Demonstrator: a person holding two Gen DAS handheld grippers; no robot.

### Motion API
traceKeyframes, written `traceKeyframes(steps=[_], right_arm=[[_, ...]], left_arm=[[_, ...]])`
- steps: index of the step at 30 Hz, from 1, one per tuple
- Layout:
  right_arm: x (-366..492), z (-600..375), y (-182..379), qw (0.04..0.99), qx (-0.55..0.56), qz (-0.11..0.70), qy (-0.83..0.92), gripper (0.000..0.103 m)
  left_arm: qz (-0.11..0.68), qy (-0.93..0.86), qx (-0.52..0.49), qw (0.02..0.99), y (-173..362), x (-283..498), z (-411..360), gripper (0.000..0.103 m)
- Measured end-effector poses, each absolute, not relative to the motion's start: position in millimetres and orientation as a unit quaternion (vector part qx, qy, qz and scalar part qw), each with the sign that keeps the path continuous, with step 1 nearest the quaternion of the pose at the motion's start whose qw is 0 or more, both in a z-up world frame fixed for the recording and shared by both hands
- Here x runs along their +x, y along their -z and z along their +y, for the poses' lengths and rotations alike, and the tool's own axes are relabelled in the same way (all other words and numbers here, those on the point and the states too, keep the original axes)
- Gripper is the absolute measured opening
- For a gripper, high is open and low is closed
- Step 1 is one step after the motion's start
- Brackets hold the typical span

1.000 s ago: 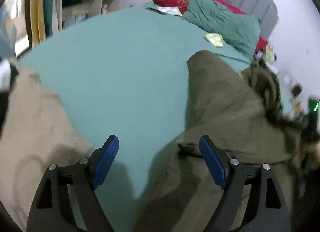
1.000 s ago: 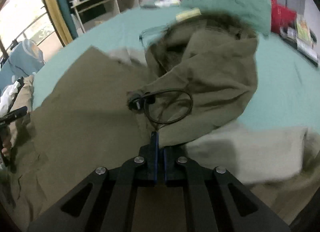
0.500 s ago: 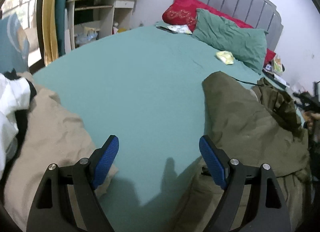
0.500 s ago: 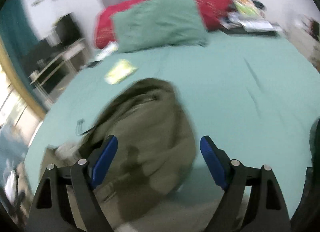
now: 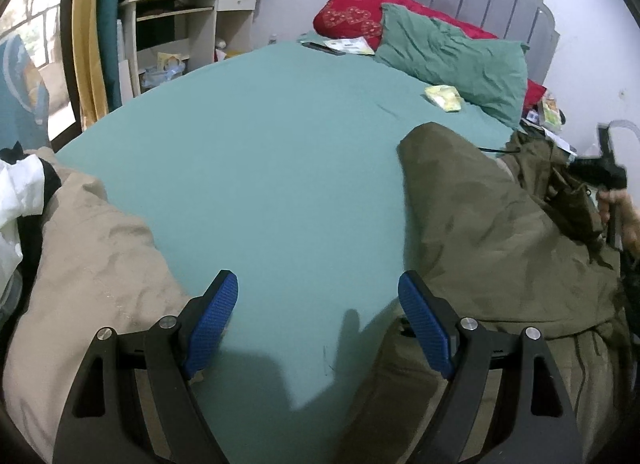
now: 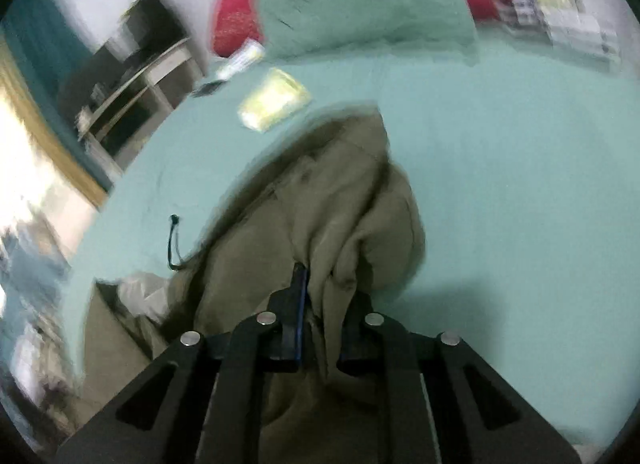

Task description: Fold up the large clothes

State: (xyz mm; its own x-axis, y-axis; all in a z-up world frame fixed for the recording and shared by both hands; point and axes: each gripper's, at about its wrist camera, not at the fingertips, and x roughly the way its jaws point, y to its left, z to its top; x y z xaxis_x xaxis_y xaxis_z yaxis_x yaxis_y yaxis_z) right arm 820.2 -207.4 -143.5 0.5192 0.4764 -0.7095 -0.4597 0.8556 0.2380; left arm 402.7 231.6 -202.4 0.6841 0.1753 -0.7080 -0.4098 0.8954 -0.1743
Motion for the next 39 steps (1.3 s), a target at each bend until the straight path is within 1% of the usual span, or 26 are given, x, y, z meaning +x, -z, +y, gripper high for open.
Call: traceKeyframes(steps=[2,4,5,7,8,13,18,19,20,22,23,24,25,28,29,30,31,35,36,38,39], right_arm=[[784.7,-185.7,95.4,0.901,-0.067,0.329,-0.275,0.012],[739.3,-157.1,57.1,0.908,-0.172,0.25,-0.288,0.011],[722.3,-144.8,47.4,0.903,-0.209,0.231,-0.297,0.011],[670.9,-119.3,42.8,0.873,-0.317,0.195,-0.317,0.011],[639.8,-107.6,48.5,0.852,-0.379,0.172,-0.317,0.011],[523.8,-103.2,102.0,0.756,-0.551,0.129,-0.328,0.011],[471.3,-150.5,169.2,0.699,-0.647,0.115,-0.283,0.011],[465.9,-165.9,179.9,0.698,-0.655,0.123,-0.262,0.011],[463.2,-180.4,186.7,0.703,-0.653,0.141,-0.246,0.014],[456.7,-203.9,188.8,0.721,-0.636,0.178,-0.211,0.026],[452.6,-212.7,185.7,0.737,-0.617,0.199,-0.192,0.036],[445.3,-224.8,178.2,0.758,-0.586,0.221,-0.182,0.04],[437.8,-235.1,168.0,0.782,-0.548,0.239,-0.175,0.042],[419.3,-235.4,144.1,0.823,-0.489,0.232,-0.172,0.06],[414.9,-226.4,134.4,0.834,-0.469,0.223,-0.185,0.07],[416.6,-213.3,128.5,0.84,-0.46,0.216,-0.19,0.074],[422.5,-193.5,121.9,0.846,-0.445,0.212,-0.204,0.081],[457.0,-132.3,126.9,0.843,-0.412,0.231,-0.256,0.082],[474.1,-116.7,138.3,0.829,-0.418,0.264,-0.261,0.082],[481.3,-100.3,170.9,0.809,-0.441,0.297,-0.249,0.081],[484.2,-97.3,182.6,0.801,-0.454,0.305,-0.244,0.052]], left_arm=[[0.364,-0.155,-0.169,0.903,201.5,402.3,228.5,0.086],[0.363,-0.149,-0.175,0.903,199.7,400.9,226.7,0.086],[0.367,-0.142,-0.178,0.902,198.4,400.9,225.2,0.086],[0.374,-0.127,-0.178,0.901,193.5,401.8,220.2,0.086],[0.374,-0.119,-0.171,0.904,189.9,401.4,216.4,0.086],[0.369,-0.111,-0.126,0.914,177.1,396.9,202.2,0.086],[0.378,-0.09,-0.131,0.912,165.1,379.1,200.2,0.086],[0.378,-0.088,-0.132,0.912,164.7,374.9,200.7,0.086],[0.378,-0.088,-0.135,0.912,164.3,371.6,201.8,0.086],[0.38,-0.08,-0.152,0.909,163.4,363.4,204.3,0.086],[0.381,-0.073,-0.159,0.908,163.1,360.3,205.2,0.086],[0.382,-0.068,-0.164,0.907,162.9,357.6,205.5,0.086],[0.381,-0.066,-0.167,0.907,162.3,356.4,205.8,0.086],[0.387,-0.062,-0.164,0.905,163.3,356.0,204.0,0.086],[0.386,-0.061,-0.163,0.906,163.1,356.2,203.3,0.086],[0.385,-0.062,-0.163,0.906,162.9,356.6,203.1,0.086],[0.386,-0.063,-0.162,0.906,162.5,357.8,202.3,0.086],[0.381,-0.06,-0.16,0.908,160.9,357.3,200.7,0.086],[0.382,-0.06,-0.161,0.908,161.1,358.0,199.5,0.086],[0.387,-0.055,-0.158,0.907,162.2,360.9,197.5,0.086],[0.391,-0.055,-0.155,0.906,162.6,362.7,197.0,0.086]])
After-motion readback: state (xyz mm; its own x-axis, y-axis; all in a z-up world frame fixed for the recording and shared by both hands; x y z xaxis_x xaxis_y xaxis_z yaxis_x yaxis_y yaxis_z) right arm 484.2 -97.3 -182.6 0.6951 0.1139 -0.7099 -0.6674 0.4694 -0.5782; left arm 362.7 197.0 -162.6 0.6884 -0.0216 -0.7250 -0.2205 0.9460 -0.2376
